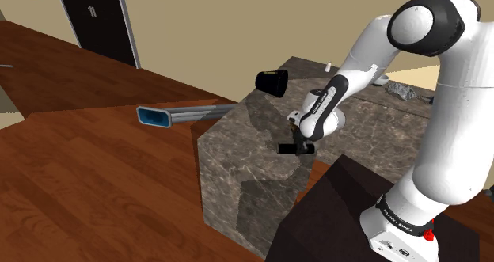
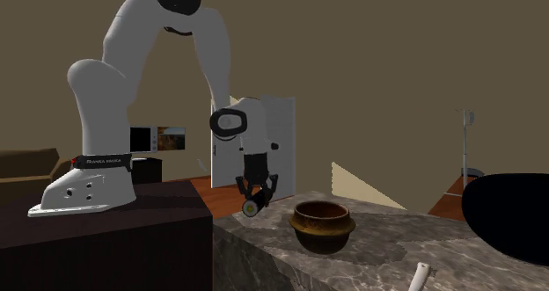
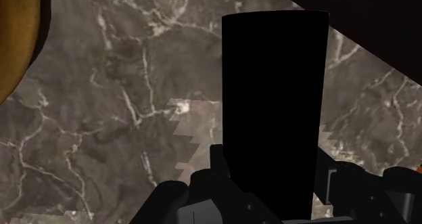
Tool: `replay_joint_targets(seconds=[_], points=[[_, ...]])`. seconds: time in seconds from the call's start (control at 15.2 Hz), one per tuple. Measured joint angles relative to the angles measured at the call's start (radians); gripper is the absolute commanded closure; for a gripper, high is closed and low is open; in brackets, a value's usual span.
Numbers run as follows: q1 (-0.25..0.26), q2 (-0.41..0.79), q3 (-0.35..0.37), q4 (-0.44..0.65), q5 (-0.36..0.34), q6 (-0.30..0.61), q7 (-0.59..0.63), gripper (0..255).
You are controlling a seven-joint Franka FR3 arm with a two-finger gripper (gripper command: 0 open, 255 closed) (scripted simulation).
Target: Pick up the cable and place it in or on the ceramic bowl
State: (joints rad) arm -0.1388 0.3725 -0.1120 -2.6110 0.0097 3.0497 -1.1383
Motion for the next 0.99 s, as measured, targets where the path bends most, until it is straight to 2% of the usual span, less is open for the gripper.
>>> replay_joint_targets(seconds=[0.99], points=[[0.052, -0.260, -0.066, -0.041, -0.069, -0.218, 0.044, 255]])
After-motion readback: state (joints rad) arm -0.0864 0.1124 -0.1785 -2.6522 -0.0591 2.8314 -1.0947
